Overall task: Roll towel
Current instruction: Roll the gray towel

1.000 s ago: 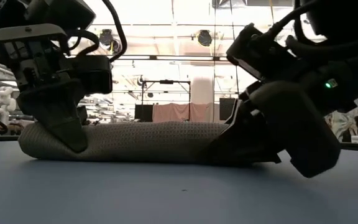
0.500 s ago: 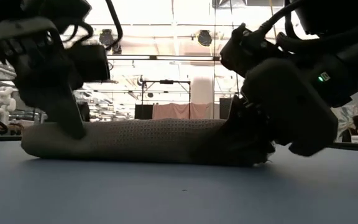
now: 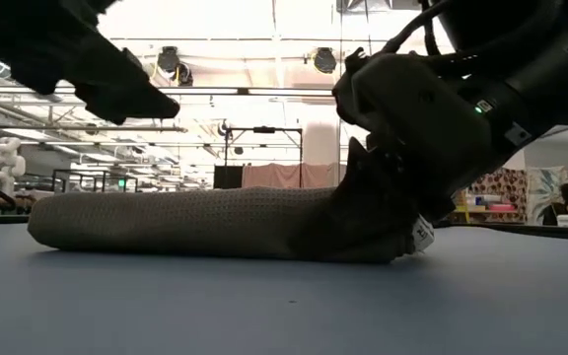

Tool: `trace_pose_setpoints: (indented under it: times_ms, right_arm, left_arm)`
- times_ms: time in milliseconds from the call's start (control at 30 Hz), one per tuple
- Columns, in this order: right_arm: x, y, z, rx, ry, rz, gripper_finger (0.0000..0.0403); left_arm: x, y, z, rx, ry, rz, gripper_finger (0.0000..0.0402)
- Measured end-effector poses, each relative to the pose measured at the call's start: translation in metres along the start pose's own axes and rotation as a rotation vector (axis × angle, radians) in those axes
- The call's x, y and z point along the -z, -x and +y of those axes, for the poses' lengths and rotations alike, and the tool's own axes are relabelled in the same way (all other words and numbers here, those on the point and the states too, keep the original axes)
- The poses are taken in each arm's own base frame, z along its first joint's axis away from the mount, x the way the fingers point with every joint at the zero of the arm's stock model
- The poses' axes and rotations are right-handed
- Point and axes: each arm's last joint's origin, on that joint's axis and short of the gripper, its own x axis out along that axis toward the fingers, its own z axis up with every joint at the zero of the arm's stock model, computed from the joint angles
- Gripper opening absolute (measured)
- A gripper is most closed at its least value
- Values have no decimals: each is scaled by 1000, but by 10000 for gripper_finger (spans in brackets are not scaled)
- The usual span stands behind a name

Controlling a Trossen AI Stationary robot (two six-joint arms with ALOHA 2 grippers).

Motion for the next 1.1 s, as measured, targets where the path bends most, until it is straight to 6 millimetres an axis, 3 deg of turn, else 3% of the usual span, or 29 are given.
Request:
trace_pose_setpoints:
  times_ms: [167, 433, 600, 867, 1100]
  right_arm:
    - [-1, -1, -2, -11, -9, 16, 47]
    - [-5, -4, -6, -38, -45, 38, 47]
    - [-5, -4, -5, -46, -47, 40, 47]
    - [-5, -4, -6, -58, -53, 47, 47]
    - [-5, -4, -6, -59, -52, 48, 47]
  left_arm:
    - [22, -8, -15, -119, -98, -14, 233]
    - [48, -24, -19, -167, -141, 28, 233]
    - [56, -29, -20, -166, -164, 43, 240]
    - [69, -35, -17, -212, -218, 82, 300]
    - [73, -37, -14, -288, -242, 75, 304]
